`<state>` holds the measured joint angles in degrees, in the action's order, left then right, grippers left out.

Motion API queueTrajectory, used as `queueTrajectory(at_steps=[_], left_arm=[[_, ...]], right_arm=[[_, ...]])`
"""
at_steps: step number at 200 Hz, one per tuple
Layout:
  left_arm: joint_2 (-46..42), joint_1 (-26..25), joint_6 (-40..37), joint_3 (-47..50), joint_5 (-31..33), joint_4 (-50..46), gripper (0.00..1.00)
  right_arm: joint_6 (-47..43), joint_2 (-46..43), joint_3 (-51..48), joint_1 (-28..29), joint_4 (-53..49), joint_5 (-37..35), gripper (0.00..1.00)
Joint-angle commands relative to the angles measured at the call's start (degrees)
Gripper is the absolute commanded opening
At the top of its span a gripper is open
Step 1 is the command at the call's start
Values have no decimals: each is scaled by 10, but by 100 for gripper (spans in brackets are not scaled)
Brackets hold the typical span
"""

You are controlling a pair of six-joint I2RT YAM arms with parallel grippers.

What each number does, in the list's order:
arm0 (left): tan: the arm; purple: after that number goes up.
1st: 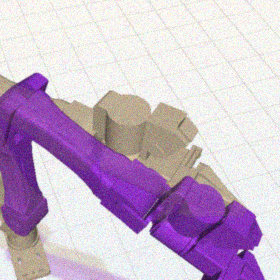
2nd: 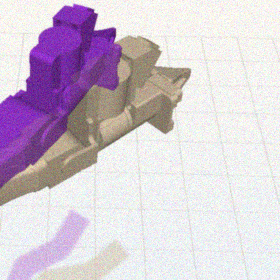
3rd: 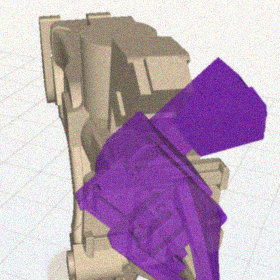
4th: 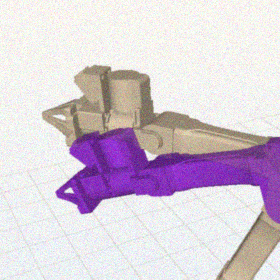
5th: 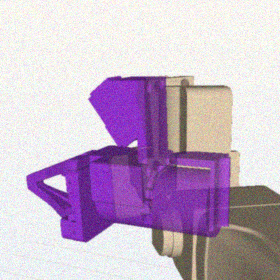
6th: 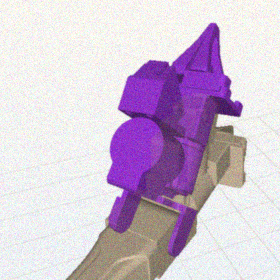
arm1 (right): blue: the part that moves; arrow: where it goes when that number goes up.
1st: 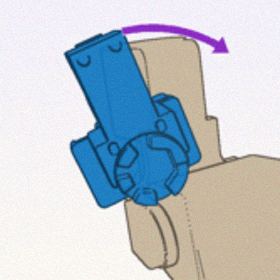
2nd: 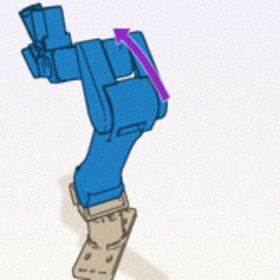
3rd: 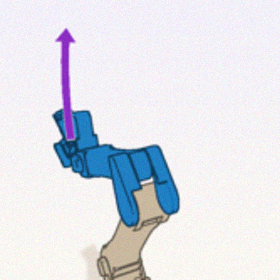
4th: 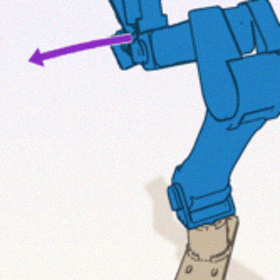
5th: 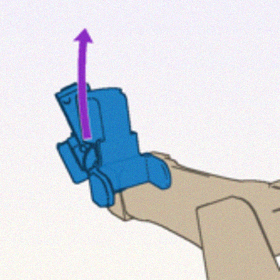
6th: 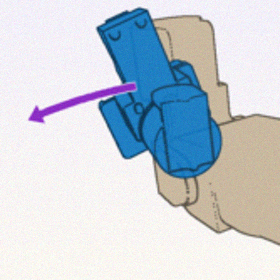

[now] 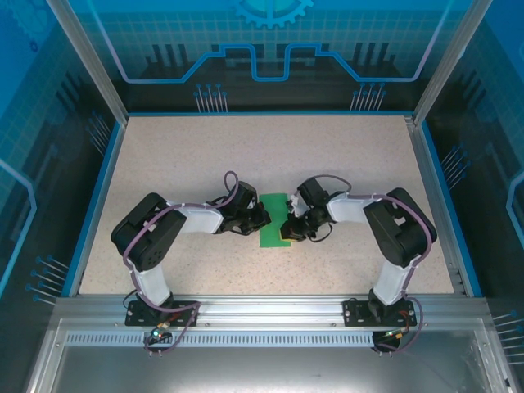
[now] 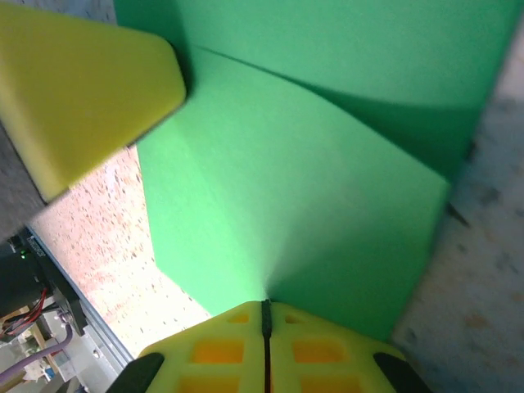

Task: Fold a paper plane with a square sheet of paper (pick it up from the middle)
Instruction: Fold the triangle a second time at the center of the table, then turn over the paper at the center of the table.

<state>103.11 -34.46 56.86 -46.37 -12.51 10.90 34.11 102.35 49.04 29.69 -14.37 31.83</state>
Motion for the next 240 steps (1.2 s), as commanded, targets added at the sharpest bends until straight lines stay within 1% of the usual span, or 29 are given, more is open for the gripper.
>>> queueTrajectory(at_steps=[1,46,73,91,104,126,151,165,188,209,240], left_arm=[[17,3,2,13,15,-26,0],[17,4,0,9,13,-29,0],[9,3,-3,9,9,-29,0],[2,3,-7,8,4,-26,0],[0,2,-10,3,-2,-25,0],[-2,0,-14,-7,-12,-22,1],[-4,-1,-15,-10,-16,-21,2],[-7,0,-14,-10,-17,-20,3],[-13,-1,-16,-8,-16,-20,4],[-17,0,-16,-7,-15,-21,5],[-21,0,-16,-5,-13,-21,5]], right_arm=[[-10,-17,-33,-9,-43,-1,7],[-32,-40,-56,-11,-69,-11,8],[-26,-69,-60,-31,-59,-11,9],[-19,-81,-49,-48,-48,-8,12],[-13,-79,-35,-58,-41,-12,18],[-3,-56,-9,-68,-27,-12,26],[7,-23,10,-68,-13,-4,30],[10,-9,29,-68,-5,2,30],[14,4,32,-64,5,9,30],[15,14,33,-60,13,23,27],[17,18,32,-49,10,16,26]])
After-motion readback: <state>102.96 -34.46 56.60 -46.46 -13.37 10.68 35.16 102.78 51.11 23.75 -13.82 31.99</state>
